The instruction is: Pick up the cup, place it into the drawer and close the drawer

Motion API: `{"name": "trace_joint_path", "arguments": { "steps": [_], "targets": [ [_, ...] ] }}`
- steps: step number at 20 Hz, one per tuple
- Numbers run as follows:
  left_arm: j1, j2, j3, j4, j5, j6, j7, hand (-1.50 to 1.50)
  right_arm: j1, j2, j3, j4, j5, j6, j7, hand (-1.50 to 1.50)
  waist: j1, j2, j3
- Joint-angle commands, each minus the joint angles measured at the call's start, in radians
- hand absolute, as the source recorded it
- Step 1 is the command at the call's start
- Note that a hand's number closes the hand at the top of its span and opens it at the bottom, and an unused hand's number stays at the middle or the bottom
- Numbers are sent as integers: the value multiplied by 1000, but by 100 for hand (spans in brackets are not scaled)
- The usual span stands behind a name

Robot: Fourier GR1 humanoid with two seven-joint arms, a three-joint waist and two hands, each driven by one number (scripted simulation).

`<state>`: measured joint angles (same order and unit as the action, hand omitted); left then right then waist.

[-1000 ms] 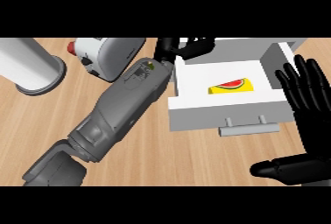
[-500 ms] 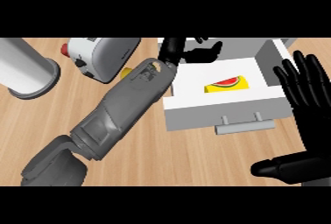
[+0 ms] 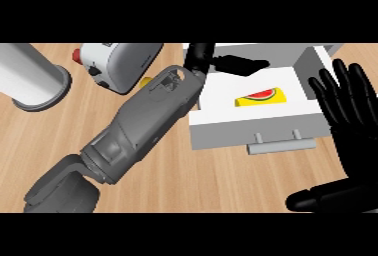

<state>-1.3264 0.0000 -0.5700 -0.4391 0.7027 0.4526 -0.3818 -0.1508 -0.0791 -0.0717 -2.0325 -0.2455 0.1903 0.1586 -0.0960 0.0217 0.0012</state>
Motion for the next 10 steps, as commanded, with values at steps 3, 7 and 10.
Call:
{"name": "trace_joint_path", "arguments": {
  "steps": [3,7,10],
  "targets": [
    [29,0,64,-51,70,-62,-126,-150,36,-26,-33,15,-65,49,-3,-150,49,-11,-1],
    [3,0,109,-95,99,-56,-68,-150,25,-52,-62,-7,-97,75,-10,150,75,-19,-1],
    [114,54,119,-185,92,-79,-70,-150,85,-71,-33,-66,-64,99,12,150,98,-27,-2]
  ]
}}
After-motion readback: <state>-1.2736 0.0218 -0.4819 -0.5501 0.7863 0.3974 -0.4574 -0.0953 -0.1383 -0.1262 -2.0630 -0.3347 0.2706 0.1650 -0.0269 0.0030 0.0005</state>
